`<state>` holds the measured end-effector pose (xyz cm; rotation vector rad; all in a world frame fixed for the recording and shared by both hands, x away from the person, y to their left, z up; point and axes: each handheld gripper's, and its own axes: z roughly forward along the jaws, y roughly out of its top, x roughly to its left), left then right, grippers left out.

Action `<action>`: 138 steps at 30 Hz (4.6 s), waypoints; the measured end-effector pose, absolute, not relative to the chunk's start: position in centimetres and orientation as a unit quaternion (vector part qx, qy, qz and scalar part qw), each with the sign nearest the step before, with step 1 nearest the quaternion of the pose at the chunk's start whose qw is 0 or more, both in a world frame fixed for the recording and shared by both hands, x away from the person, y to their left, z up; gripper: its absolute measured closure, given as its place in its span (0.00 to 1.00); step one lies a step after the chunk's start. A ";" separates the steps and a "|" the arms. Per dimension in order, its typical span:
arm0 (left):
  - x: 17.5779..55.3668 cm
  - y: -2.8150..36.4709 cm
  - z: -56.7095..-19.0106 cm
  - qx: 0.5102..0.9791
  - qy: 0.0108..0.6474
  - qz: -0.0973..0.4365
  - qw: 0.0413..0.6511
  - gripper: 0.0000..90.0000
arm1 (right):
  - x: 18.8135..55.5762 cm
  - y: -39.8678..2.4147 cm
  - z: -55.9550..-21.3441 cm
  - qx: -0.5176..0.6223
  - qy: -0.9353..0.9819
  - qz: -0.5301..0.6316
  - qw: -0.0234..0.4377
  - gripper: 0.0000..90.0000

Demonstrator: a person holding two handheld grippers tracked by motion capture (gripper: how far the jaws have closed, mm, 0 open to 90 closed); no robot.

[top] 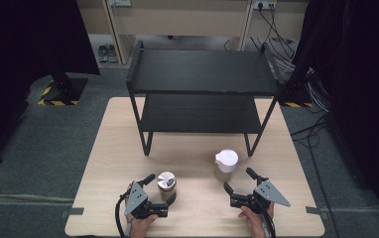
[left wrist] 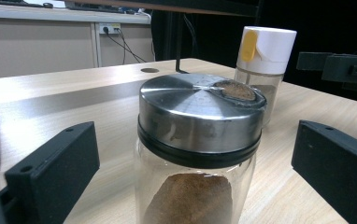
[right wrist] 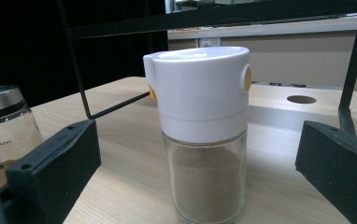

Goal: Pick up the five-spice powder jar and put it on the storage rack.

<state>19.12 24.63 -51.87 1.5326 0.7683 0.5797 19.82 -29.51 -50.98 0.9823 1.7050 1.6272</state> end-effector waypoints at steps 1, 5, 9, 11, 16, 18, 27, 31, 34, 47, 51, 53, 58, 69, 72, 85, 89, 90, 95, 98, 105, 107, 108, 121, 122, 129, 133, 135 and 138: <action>19.1 24.6 -51.8 0.667 0.334 0.252 0.617 0.00 | 19.8 -29.5 -51.0 0.368 0.639 0.610 0.290 0.00; 19.2 24.4 -51.7 0.669 0.334 0.253 0.614 0.00 | 19.8 -29.5 -51.0 0.368 0.639 0.610 0.289 0.00; 19.5 24.3 -51.6 0.674 0.331 0.248 0.612 0.00 | 19.8 -29.5 -51.0 0.368 0.639 0.610 0.289 0.00; 19.5 24.3 -51.6 0.675 0.330 0.249 0.611 0.00 | 19.8 -29.5 -51.0 0.368 0.639 0.611 0.289 0.00; 19.6 24.2 -51.6 0.677 0.331 0.247 0.610 0.00 | 19.8 -29.5 -51.0 0.369 0.638 0.611 0.289 0.00; 19.7 24.2 -51.5 0.679 0.330 0.247 0.608 0.00 | 19.8 -29.5 -51.0 0.370 0.638 0.611 0.289 0.00; 19.8 24.0 -51.3 0.686 0.326 0.247 0.601 0.02 | 19.8 -29.5 -51.0 0.370 0.637 0.611 0.288 0.00; 19.9 23.8 -51.2 0.689 0.326 0.249 0.598 0.05 | 19.8 -29.5 -51.1 0.372 0.637 0.611 0.288 0.00; 19.9 23.8 -51.1 0.691 0.326 0.249 0.595 0.06 | 19.9 -29.5 -51.1 0.372 0.637 0.611 0.288 0.00; 20.2 22.8 -50.2 0.707 0.334 0.254 0.570 0.21 | 19.9 -29.6 -51.1 0.376 0.634 0.612 0.286 0.00; 20.3 22.8 -50.1 0.705 0.341 0.253 0.568 0.26 | 19.8 -29.6 -51.1 0.377 0.634 0.612 0.285 0.00; 20.3 22.9 -50.1 0.705 0.343 0.253 0.567 0.29 | 19.8 -29.6 -51.1 0.377 0.633 0.612 0.286 0.00; 20.5 23.1 -50.0 0.707 0.343 0.249 0.567 0.34 | 19.8 -29.6 -51.1 0.378 0.633 0.612 0.286 0.00; 20.4 23.0 -50.1 0.707 0.340 0.254 0.566 0.34 | 19.8 -29.6 -51.1 0.378 0.633 0.612 0.286 0.00; 20.4 23.0 -50.1 0.706 0.339 0.255 0.566 0.34 | 19.8 -29.6 -51.1 0.377 0.634 0.612 0.286 0.00; 20.3 23.7 -50.6 0.691 0.349 0.245 0.584 0.34 | 19.8 -29.6 -51.1 0.377 0.633 0.613 0.285 0.00; 20.2 23.7 -50.6 0.689 0.352 0.244 0.585 0.34 | 19.8 -29.6 -51.1 0.377 0.633 0.613 0.286 0.00; 20.2 23.8 -50.6 0.689 0.352 0.243 0.585 0.34 | 19.8 -29.6 -51.1 0.376 0.633 0.613 0.286 0.00; 20.2 23.8 -50.6 0.687 0.354 0.241 0.587 0.34 | 19.8 -29.6 -51.1 0.376 0.633 0.614 0.285 0.00; 20.2 23.8 -50.4 0.688 0.352 0.239 0.588 0.34 | 19.8 -29.7 -51.1 0.376 0.632 0.614 0.285 0.00; 20.5 23.7 -49.3 0.684 0.344 0.242 0.595 0.34 | 19.9 -29.7 -51.2 0.378 0.630 0.617 0.283 0.00; 20.7 23.8 -48.9 0.681 0.344 0.239 0.600 0.34 | 19.9 -29.7 -51.2 0.378 0.630 0.616 0.284 0.00; 20.8 23.8 -48.6 0.681 0.342 0.240 0.601 0.34 | 19.9 -29.7 -51.2 0.377 0.630 0.617 0.283 0.00; 21.8 23.7 -45.7 0.677 0.327 0.245 0.611 0.34 | 19.9 -29.7 -51.2 0.378 0.630 0.617 0.283 0.00; 21.9 23.6 -45.5 0.678 0.326 0.247 0.611 0.34 | 19.9 -29.7 -51.2 0.377 0.630 0.617 0.283 0.00; 22.8 23.2 -43.2 0.685 0.309 0.250 0.611 0.34 | 19.9 -29.7 -51.2 0.378 0.630 0.617 0.282 0.00; 24.0 23.2 -41.8 0.692 0.298 0.234 0.614 0.34 | 19.9 -29.7 -51.2 0.378 0.630 0.617 0.283 0.00; 24.6 23.4 -41.0 0.692 0.293 0.223 0.620 0.34 | 19.8 -29.8 -51.1 0.378 0.630 0.617 0.283 0.00; 25.1 23.4 -39.6 0.698 0.285 0.220 0.620 0.34 | 19.8 -29.8 -51.1 0.379 0.630 0.616 0.282 0.00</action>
